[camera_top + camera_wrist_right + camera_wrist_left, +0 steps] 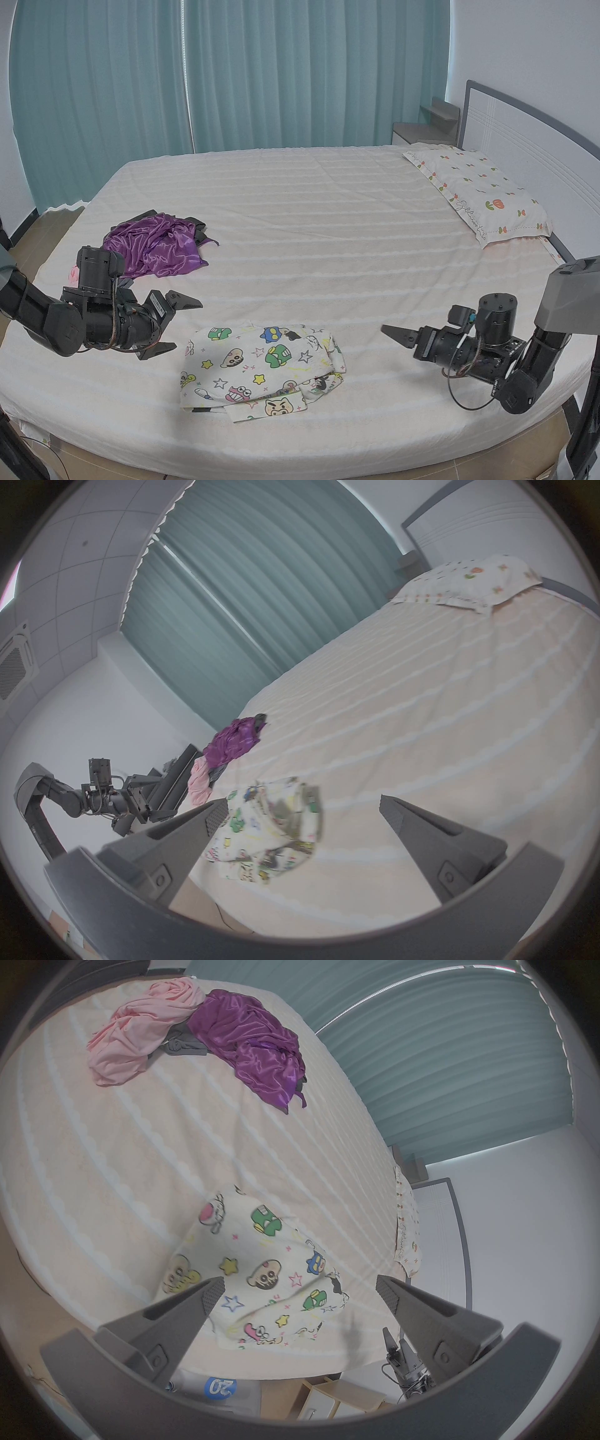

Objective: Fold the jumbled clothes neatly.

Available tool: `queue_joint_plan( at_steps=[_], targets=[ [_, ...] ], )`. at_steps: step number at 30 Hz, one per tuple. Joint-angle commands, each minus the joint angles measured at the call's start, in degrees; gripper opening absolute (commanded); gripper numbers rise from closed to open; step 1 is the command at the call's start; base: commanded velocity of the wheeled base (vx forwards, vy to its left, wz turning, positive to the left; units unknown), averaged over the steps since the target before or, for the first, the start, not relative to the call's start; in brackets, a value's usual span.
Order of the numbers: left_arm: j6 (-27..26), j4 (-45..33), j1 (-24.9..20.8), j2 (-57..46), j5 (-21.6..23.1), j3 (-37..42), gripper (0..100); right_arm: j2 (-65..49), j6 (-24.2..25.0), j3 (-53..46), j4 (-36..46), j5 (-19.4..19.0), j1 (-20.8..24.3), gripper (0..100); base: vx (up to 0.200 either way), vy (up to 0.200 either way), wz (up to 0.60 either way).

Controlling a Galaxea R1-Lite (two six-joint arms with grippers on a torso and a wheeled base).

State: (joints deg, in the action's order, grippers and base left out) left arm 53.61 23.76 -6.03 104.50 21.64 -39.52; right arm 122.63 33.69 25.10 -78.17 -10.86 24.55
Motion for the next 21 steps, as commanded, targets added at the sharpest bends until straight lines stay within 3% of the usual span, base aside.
queue_joint_plan(
  at_steps=[1, 4, 10, 21],
  targets=[
    [0.1, 0.2, 2.8, 2.2, 2.2, 0.2, 100, 2.9, 0.8, 6.1, 2.1, 1.5, 6.8, 100, 0.0, 0.2, 0.0],
    [0.1, 0.7, 3.2, 3.2, 2.7, 0.2, 100, 5.1, 0.6, 7.9, 2.5, 2.1, 7.8, 100, 0.0, 0.2, 0.0],
    [0.2, 3.3, 3.0, 3.8, 2.7, 1.5, 100, 11.0, -0.5, 10.3, 2.1, 2.5, 8.8, 100, 0.0, 0.0, 0.0],
    [0.1, 3.8, 2.6, 3.9, 2.9, 2.3, 100, 13.0, -3.5, 11.4, 2.1, 2.6, 6.5, 100, 0.0, 0.0, 0.0]
  ],
)
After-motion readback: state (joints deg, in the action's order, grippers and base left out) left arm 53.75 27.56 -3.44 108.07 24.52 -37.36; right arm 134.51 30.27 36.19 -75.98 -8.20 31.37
